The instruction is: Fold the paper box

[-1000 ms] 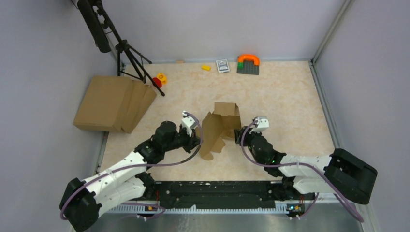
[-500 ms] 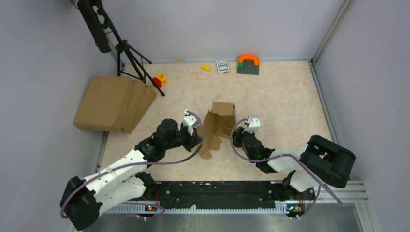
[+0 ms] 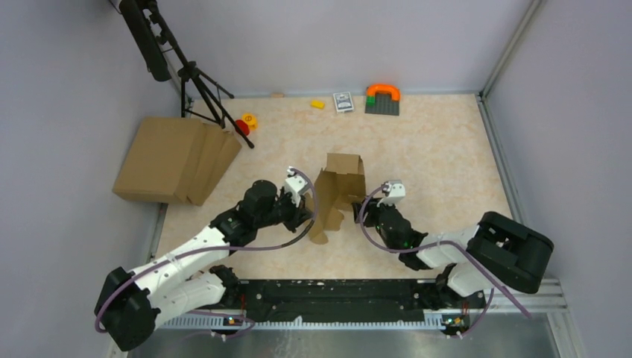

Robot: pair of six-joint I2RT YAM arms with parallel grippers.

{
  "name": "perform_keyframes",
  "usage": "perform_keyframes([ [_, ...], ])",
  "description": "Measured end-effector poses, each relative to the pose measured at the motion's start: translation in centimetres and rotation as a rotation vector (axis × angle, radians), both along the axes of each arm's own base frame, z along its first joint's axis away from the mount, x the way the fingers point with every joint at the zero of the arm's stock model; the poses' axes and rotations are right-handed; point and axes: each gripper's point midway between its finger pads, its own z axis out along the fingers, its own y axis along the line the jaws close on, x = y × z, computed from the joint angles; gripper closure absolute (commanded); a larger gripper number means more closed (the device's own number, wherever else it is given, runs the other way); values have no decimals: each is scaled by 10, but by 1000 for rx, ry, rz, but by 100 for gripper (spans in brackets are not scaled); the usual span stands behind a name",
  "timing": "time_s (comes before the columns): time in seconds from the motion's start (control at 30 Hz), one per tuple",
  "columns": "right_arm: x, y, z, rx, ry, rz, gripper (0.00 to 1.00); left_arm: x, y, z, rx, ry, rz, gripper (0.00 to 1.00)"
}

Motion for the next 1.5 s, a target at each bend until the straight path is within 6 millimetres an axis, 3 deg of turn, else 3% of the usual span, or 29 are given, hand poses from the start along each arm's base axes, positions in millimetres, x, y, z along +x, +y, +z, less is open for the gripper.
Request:
perform_keyframes([
  [0.1,0,0,13,24,-28,2,30,2,-1,4,4,-7,-2,100],
  [0.37,-8,-13,28,30,-78,22,13,2,0,2,19,2,-4,100],
  [0.73,3,-12,28,-51,-73,90,10,6,1,9,29,-15,9,100],
  [1.03,22,-49,60,28,-112,98,12,11,2,5,60,-22,13,100],
  [1.1,41,-71,59,36,-80,65,11,12,1,5,63,-22,11,100],
  [1.2,60,-84,61,38,-46,63,9,13,0,6,65,-25,9,100],
  [1.3,64,-77,62,40,-64,120,6,14,0,6,69,-25,8,100],
  [1.5,78,-60,59,23,-87,240,12,13,0,5,73,-23,7,100],
])
